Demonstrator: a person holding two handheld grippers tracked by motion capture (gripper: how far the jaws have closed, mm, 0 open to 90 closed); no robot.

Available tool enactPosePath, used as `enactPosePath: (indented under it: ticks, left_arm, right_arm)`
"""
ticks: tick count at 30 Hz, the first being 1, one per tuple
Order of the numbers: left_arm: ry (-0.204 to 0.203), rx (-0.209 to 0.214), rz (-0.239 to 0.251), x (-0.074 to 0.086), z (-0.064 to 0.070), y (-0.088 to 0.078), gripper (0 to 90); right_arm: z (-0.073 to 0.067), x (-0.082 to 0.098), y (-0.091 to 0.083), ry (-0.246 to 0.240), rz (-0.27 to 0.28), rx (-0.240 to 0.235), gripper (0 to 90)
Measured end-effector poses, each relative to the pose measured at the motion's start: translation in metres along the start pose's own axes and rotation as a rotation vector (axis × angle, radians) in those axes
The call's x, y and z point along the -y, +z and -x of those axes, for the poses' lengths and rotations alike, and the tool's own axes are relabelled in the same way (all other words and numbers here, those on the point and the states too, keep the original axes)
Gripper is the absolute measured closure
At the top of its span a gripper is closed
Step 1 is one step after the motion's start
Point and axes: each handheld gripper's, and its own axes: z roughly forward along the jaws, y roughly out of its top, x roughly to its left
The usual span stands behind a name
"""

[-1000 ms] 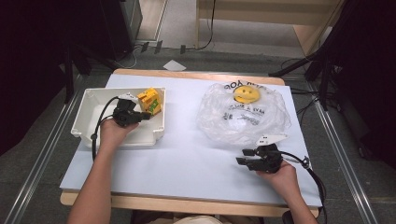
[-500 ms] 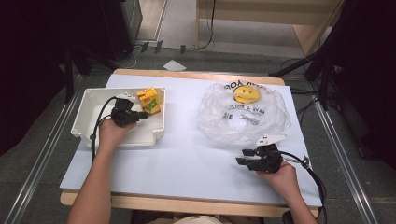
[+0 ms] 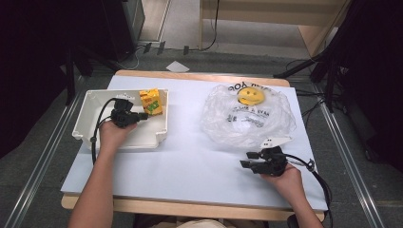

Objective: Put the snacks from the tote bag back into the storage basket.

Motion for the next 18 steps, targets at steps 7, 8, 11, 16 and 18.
enactPosePath:
  ticks: [7, 8, 11, 16, 18]
  left_arm:
    - [-0.018, -0.007, 0.012, -0.0008, -0.0030, 0.0013, 90.0]
    - [-0.023, -0.014, 0.018, -0.0008, -0.0030, 0.0016, 90.0]
    - [-0.025, -0.020, 0.019, -0.0011, -0.0025, 0.0020, 90.0]
    - [-0.034, -0.020, 0.022, -0.0019, -0.0040, 0.0027, 90.0]
    - [-0.038, -0.021, 0.024, -0.0021, -0.0046, 0.0030, 90.0]
  right_arm:
    - [0.0001, 0.0000, 0.0004, -0.002, 0.001, -0.001, 52.2]
    - [0.0001, 0.0000, 0.0005, -0.004, 0.002, -0.001, 52.2]
    - [0.0002, 0.0001, 0.0006, -0.002, 0.000, 0.002, 52.2]
    - [0.0001, 0.0000, 0.0010, -0.001, -0.002, 0.002, 52.4]
    - [0.0001, 0.0001, 0.0010, -0.001, -0.002, 0.002, 52.4]
